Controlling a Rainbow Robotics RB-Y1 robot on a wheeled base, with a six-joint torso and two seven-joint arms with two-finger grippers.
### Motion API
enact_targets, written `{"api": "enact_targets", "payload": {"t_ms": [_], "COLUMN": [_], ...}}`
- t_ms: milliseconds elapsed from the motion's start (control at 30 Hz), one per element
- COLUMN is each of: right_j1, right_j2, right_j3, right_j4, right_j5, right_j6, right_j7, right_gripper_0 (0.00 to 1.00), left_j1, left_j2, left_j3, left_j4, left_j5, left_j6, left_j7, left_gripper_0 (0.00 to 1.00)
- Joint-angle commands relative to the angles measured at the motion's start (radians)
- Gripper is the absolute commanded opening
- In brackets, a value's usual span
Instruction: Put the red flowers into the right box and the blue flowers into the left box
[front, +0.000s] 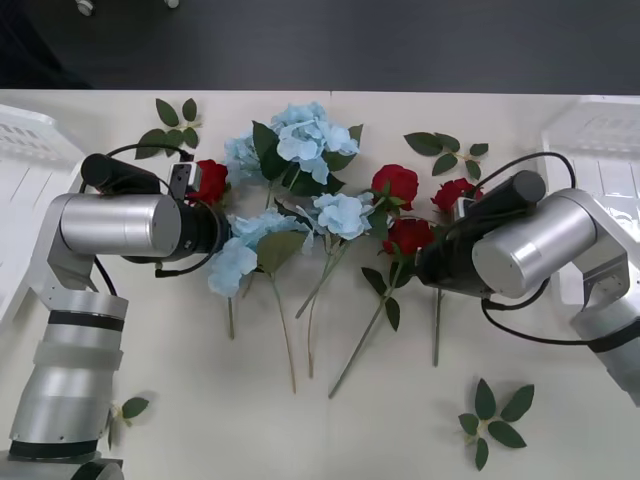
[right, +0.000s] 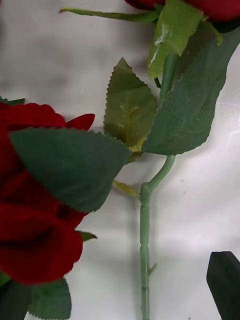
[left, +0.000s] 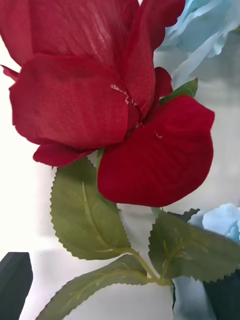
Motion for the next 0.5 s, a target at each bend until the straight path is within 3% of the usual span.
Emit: {"api": "enact_targets", "payload": {"t_ms": [33, 500], "right_j1": [-0.034, -0.07], "right_j2": [0.02, 0.022], "right_j3": [-0.003, 0.035], "right_j4": [0.028, 0.143], "right_j5": [0.036, 0.053], "right_j6": [-0.001, -0.024], "right_j7": [-0.027, -0.023], "right_gripper_0": [1.0, 1.0], "left_j1": [-0.022, -0.022], "left_j2": [-0.014, -0.025], "left_j3": [-0.024, -0.026], "left_j4": [-0.001, 0.047], "left_j5": [-0.025, -0.063], "left_j6": [-0.017, -0.052], "left_j7": [0.078, 0.084], "left_gripper_0": [1.0, 1.0]}}
